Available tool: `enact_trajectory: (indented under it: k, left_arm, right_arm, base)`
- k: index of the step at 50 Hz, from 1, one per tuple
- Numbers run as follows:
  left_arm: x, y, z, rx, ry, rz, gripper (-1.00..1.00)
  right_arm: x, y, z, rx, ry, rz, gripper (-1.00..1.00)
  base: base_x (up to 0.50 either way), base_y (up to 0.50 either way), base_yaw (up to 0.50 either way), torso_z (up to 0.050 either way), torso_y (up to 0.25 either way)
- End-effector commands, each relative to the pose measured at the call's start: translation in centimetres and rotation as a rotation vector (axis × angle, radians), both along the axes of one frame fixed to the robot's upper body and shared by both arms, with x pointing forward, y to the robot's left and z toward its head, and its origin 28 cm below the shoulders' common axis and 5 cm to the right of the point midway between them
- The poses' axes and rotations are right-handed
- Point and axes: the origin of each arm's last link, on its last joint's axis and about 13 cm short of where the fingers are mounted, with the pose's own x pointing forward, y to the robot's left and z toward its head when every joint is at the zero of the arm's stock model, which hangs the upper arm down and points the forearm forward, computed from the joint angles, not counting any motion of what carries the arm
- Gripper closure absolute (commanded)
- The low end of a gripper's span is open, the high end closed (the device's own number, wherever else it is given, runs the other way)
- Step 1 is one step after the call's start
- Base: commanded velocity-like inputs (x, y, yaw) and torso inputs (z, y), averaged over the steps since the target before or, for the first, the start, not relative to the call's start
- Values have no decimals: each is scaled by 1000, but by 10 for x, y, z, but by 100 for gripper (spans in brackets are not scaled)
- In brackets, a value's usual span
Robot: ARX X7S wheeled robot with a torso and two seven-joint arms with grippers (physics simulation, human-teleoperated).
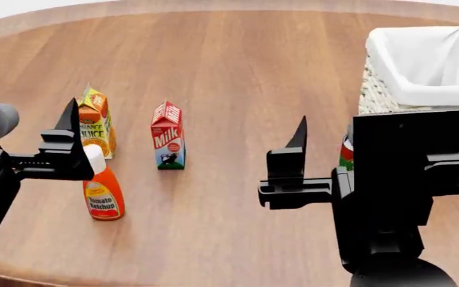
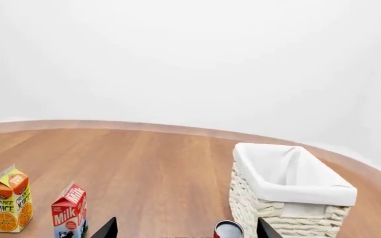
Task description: Pick the milk and place it in the basket.
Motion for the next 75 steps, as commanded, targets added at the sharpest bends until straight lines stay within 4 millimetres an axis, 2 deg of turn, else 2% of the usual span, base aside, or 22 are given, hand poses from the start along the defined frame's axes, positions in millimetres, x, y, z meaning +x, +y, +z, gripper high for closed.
enact_trajectory:
  k: [1,5,6,21,75]
  left_arm:
    - [1,-1,-1,2,4,-6,-100]
    - [1,-1,0,3,4,-7,-100]
    - [1,-1,1,3,2,-8,-100]
    - [1,0,4,-3,-4,-7,-100]
    - [1,1,1,5,-5,-7,-100]
  right_arm:
    - [2,0,-1,-15,7,-32,-100]
    - [2,0,1,-6,4,-10,-100]
    - [0,1,3,17,2,52,-100]
    - [2,2,8,11,19,47,-100]
    - [4,2,1,14,58,78,-100]
  base:
    - [0,0,0,0,0]
    - [0,0,0,0,0]
    - [461,0,0,0,0]
    - [500,0,0,0,0]
    - [500,0,0,0,1]
